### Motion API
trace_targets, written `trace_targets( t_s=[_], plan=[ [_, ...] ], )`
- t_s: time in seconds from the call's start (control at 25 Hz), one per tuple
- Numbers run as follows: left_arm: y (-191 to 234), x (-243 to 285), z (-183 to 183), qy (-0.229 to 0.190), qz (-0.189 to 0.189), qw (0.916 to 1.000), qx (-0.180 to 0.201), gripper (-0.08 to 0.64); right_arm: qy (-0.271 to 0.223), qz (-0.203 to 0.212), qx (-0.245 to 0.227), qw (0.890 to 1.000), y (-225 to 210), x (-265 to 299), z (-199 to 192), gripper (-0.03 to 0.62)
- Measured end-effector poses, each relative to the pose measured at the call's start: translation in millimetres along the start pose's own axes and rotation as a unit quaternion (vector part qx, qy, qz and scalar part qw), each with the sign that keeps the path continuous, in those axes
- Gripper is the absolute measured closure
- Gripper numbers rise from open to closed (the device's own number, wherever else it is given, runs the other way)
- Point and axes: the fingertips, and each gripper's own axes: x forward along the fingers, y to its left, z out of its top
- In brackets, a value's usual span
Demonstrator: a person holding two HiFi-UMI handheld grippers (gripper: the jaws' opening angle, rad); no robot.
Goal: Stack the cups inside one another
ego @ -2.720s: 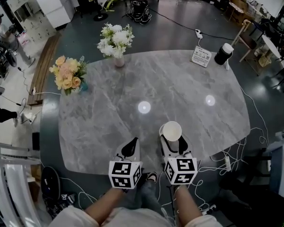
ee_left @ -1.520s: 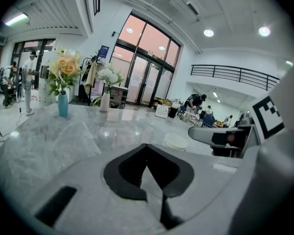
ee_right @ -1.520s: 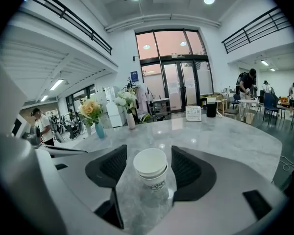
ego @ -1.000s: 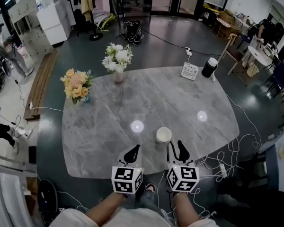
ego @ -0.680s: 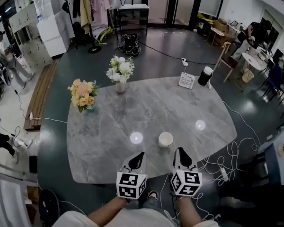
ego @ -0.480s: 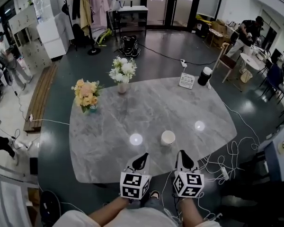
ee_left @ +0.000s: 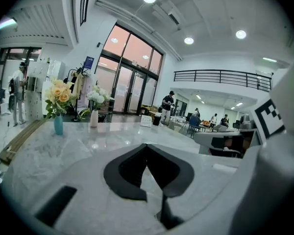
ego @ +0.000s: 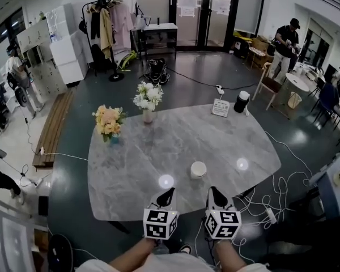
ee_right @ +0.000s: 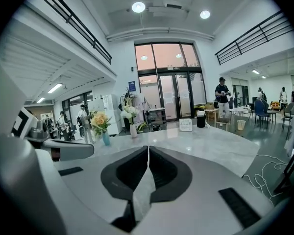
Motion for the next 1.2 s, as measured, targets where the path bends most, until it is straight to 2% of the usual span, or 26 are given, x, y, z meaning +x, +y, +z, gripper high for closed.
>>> trace_targets(
  t_s=[0.28,0.6,0.8,0.96,1.12,1.2],
  plan=[
    [-30.4,-23.6,-28.5,0.02,0.015,0.9996,-0.011,0.565,-0.005,0.017,0.007,1.0,-4.5,-36.4,-6.4,0.577],
    [-53.4,-18.0,-37.5,0.033,-0.021,0.9991,0.017,0.565,-0.008,-0.006,0.026,1.0,-10.7,-48.2,-19.3,0.578],
    [-54.4,-16.8,-30.6,0.025,-0.025,0.9993,0.014,0.565,-0.01,-0.01,0.027,1.0,-8.3,-50.0,-18.1,0.578],
    [-55.9,-15.4,-29.9,0.026,-0.027,0.9992,0.015,0.565,-0.009,-0.006,0.018,1.0,-6.0,-49.5,-14.8,0.578],
    [-55.7,-16.8,-28.3,0.026,-0.028,0.9992,0.015,0.565,-0.007,-0.009,-0.019,1.0,-3.3,-51.1,-9.3,0.586],
    [-54.8,-15.8,-27.6,0.024,-0.028,0.9992,0.015,0.565,-0.007,-0.01,-0.018,1.0,-4.9,-50.0,-7.5,0.586]
  ],
)
